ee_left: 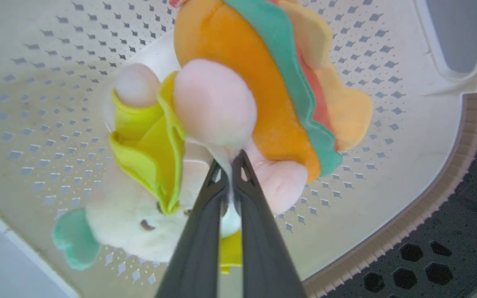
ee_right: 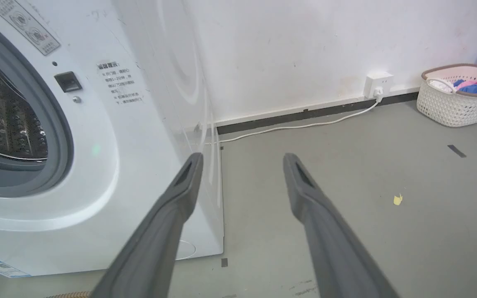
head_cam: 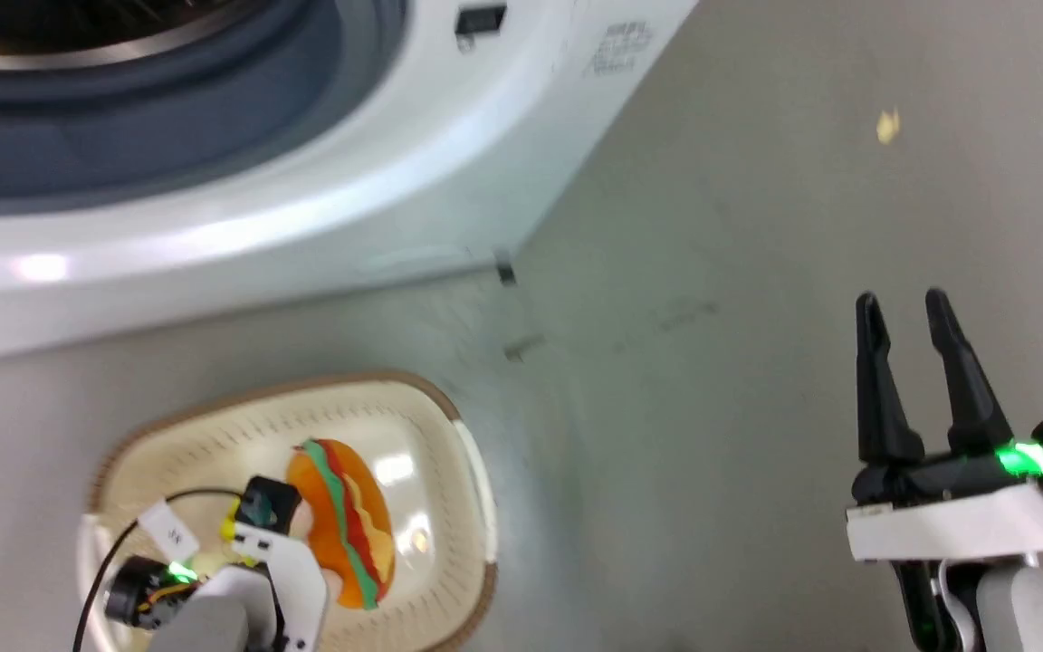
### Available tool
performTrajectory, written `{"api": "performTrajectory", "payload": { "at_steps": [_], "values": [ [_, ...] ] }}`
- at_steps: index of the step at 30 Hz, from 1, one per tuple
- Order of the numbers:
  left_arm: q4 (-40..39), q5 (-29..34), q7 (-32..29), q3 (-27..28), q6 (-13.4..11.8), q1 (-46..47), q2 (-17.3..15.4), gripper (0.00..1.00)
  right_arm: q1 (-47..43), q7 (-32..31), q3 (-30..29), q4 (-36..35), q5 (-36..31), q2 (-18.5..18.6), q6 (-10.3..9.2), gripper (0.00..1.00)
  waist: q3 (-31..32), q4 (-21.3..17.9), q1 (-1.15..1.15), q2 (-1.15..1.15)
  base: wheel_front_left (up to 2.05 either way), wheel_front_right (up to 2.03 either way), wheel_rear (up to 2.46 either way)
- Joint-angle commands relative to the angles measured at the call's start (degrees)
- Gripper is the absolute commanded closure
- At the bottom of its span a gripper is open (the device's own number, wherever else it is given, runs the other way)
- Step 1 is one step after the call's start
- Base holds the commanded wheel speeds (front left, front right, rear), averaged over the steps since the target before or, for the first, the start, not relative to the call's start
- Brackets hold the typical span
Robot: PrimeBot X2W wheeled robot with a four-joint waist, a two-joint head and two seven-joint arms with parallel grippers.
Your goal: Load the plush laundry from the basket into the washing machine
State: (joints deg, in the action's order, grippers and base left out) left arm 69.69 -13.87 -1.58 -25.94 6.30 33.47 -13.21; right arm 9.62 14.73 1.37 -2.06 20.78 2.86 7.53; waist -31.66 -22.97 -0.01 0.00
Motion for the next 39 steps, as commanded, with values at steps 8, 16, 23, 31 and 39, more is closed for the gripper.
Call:
{"api": "performTrajectory", "payload": {
  "at_steps": [8,16,23,31,39],
  "values": [
    [-3.4,-3.0,13.1,0.6,0.8,-5.4,2.2,1.0,-4.6,0.3,-2.2,0.1,-3.7,0.0,-0.04,0.0,16.5,9.5,0.01,0.0,0.0,0.0,0.0],
    [-15.2,-4.0,16.5,2.0,-0.2,-9.0,2.5,1.0,-8.0,0.3,-2.7,0.3,-5.4,0.0,-0.04,0.0,21.7,13.9,0.01,0.0,0.0,0.0,0.0],
    [-45.3,-0.3,16.6,7.5,-6.3,-16.9,0.9,1.0,-8.7,0.3,-1.6,0.4,-5.4,0.0,-0.04,0.0,21.2,13.8,0.01,0.0,0.0,0.0,0.0],
    [-58.8,2.2,16.6,13.3,-7.8,-11.8,-0.6,1.0,-6.0,0.3,-1.0,-1.1,-4.8,0.0,-0.04,0.0,12.0,11.2,0.01,0.0,0.0,0.0,0.0],
    [-55.1,2.4,10.1,16.1,-5.4,6.2,-6.3,1.0,-1.7,0.3,0.9,-1.8,-3.0,0.0,-0.04,0.0,1.6,6.3,0.01,0.0,0.0,0.0,0.0]
  ]
}}
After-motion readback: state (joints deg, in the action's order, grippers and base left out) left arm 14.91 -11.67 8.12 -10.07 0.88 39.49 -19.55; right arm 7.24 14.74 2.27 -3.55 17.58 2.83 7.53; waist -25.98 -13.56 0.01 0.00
